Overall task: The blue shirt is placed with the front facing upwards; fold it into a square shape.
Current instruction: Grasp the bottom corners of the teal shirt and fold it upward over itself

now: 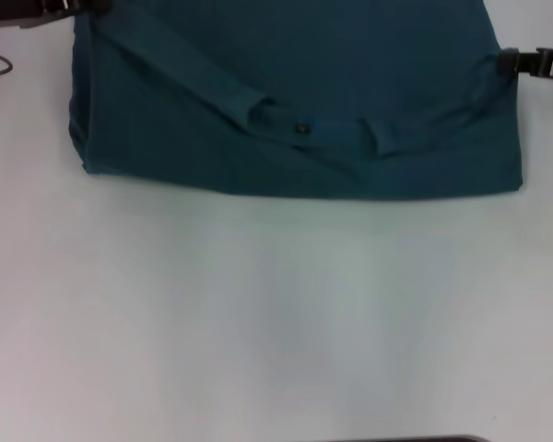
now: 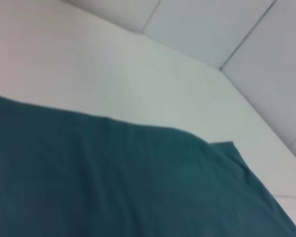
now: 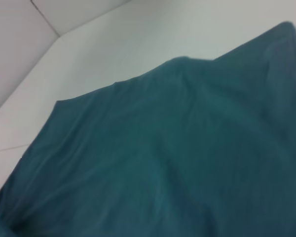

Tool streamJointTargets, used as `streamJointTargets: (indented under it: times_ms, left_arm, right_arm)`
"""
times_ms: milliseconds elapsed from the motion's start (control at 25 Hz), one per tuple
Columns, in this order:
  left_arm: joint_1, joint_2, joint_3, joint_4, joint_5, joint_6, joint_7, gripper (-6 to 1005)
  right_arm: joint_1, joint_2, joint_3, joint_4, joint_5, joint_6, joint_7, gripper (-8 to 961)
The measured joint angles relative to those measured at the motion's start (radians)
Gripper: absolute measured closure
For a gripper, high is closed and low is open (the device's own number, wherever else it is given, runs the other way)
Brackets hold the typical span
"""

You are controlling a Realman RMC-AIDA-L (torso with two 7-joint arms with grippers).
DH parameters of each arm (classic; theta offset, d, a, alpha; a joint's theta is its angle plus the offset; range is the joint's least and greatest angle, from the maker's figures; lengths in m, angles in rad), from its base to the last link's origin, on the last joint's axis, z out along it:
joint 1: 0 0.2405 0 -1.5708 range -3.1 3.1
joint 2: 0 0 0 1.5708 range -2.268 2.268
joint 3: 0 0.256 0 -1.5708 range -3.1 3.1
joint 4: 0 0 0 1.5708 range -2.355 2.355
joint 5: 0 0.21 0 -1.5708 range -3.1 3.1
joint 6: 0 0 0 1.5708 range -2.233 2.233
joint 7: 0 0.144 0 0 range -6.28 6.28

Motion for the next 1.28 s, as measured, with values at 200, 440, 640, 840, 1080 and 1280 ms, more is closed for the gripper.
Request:
streamJointTargets:
  times_ms: [200,440,640,840,1080,1280]
  left_arm:
    - [-0.021,-0.004,0.0,0.007,-0.005,-0.04,0.003,999]
    - [-0.038,-0.006,0.0,0.009,-0.01,-0.079,-0.001,1000]
    - [-0.055,-0.005,0.006,0.01,-0.025,-0.111,-0.001,1000]
    - [-0.075,-0.003,0.007,0.01,-0.026,-0.137,-0.002,999]
    - [-0.094,0.001,0.01,0.015,-0.028,-0.158,-0.004,999]
    - [-0.097,-0.001,0.01,0.019,-0.028,-0.18,-0.005,1000]
  right_arm:
    - [0.027,0.002,-0.008,-0.001,0.001,-0.056,-0.001,896]
    - [0.053,-0.002,-0.053,0.001,0.001,-0.085,0.008,896]
    - [0.068,-0.004,-0.057,0.011,0.001,-0.095,0.017,896]
    - [0.081,-0.009,-0.073,0.027,0.002,-0.095,0.035,896]
    - [0.093,-0.02,-0.097,0.054,0.002,-0.095,0.067,896]
    - [0.102,-0.026,-0.116,0.057,0.002,-0.112,0.082,896]
